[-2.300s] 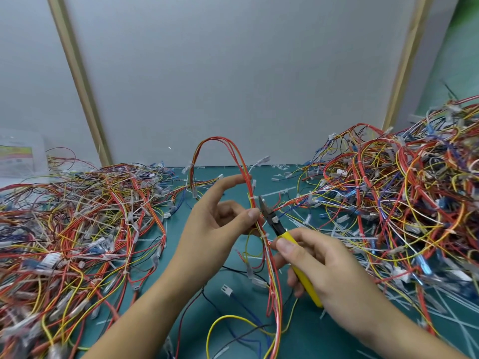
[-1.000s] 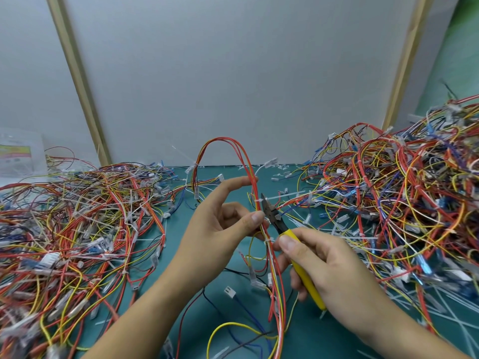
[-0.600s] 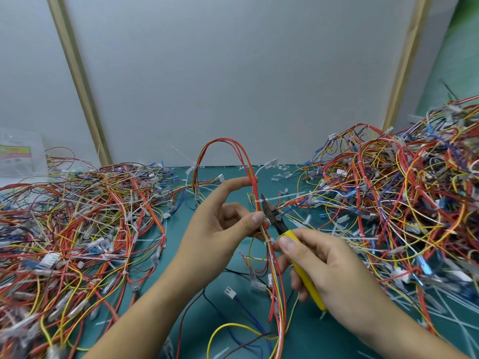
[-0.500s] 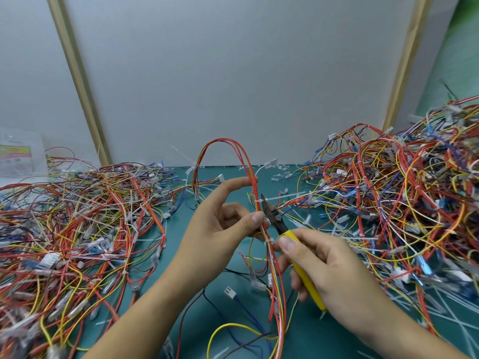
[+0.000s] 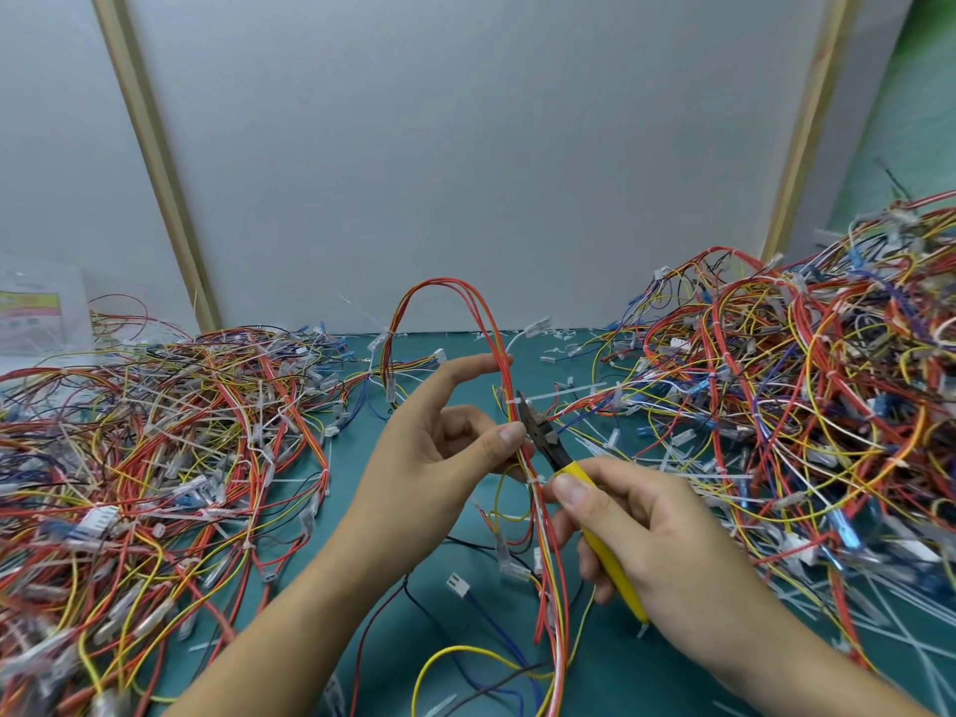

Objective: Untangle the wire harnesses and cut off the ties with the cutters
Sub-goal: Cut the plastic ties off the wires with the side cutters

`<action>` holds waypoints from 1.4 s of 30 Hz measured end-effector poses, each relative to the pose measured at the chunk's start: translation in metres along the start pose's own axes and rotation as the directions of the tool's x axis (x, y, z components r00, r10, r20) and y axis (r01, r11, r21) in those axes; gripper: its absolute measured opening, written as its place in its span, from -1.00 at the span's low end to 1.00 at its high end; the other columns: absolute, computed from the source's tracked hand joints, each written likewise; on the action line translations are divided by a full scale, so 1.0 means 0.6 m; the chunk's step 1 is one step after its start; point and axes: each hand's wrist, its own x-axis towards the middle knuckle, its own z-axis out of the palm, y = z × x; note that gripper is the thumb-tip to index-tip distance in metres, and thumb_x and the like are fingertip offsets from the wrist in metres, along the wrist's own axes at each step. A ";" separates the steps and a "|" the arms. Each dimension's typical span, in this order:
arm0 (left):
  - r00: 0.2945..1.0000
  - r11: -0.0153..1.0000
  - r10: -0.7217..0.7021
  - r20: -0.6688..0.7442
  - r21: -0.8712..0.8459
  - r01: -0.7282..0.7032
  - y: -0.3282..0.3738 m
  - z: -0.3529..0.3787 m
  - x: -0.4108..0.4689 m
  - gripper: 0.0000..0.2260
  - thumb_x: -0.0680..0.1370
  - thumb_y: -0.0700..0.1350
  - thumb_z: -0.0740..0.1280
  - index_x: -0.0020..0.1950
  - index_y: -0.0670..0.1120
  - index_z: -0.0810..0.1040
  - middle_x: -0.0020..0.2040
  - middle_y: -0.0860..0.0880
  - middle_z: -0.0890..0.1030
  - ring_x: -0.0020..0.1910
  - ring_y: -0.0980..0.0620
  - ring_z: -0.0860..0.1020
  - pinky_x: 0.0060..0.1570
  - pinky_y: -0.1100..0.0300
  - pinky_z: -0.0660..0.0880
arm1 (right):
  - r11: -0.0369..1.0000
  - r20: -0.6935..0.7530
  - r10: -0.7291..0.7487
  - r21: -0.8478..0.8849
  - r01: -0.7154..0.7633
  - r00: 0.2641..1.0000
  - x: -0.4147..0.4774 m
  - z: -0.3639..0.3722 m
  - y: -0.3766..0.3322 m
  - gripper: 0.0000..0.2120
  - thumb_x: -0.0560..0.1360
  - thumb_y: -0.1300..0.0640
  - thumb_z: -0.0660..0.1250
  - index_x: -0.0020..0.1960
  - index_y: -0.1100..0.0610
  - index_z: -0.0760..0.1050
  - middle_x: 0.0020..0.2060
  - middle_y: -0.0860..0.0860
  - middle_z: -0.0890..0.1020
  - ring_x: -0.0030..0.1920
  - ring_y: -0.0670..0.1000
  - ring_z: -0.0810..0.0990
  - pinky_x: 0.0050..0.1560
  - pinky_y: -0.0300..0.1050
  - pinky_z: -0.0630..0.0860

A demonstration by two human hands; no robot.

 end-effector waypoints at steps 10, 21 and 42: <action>1.000 1.000 -0.005 0.007 -0.005 0.005 0.001 0.001 0.000 -0.63 0.54 -0.28 0.38 0.31 0.00 0.49 -0.28 -0.28 0.56 -0.10 -0.28 0.66 0.00 0.14 0.62 | 1.000 0.001 -0.003 -0.011 0.003 1.000 0.001 0.000 0.001 -0.71 0.48 -0.25 0.31 -0.08 -0.05 0.63 -0.26 0.05 0.66 -0.40 -0.06 0.53 -0.41 -0.17 0.52; 1.000 1.000 -0.015 0.013 -0.017 0.015 -0.002 0.002 0.000 -0.62 0.49 -0.18 0.41 0.29 0.04 0.51 -0.31 -0.12 0.58 -0.10 -0.25 0.67 -0.03 0.17 0.60 | 0.999 0.002 0.013 -0.034 -0.013 1.000 -0.001 -0.003 -0.007 -0.64 0.46 -0.23 0.27 -0.16 0.05 0.60 -0.44 0.03 0.55 -0.48 0.00 0.42 -0.53 -0.15 0.43; 1.000 1.000 -0.017 -0.002 -0.001 0.017 0.002 0.001 -0.002 -0.63 0.53 -0.26 0.39 0.31 -0.03 0.50 -0.32 -0.10 0.60 -0.13 -0.15 0.69 -0.11 0.27 0.57 | 0.987 -0.060 0.090 0.136 -0.081 0.994 0.000 -0.004 -0.015 -0.64 0.37 -0.20 0.30 -0.19 0.10 0.60 -0.42 0.10 0.54 -0.49 0.02 0.40 -0.57 -0.15 0.36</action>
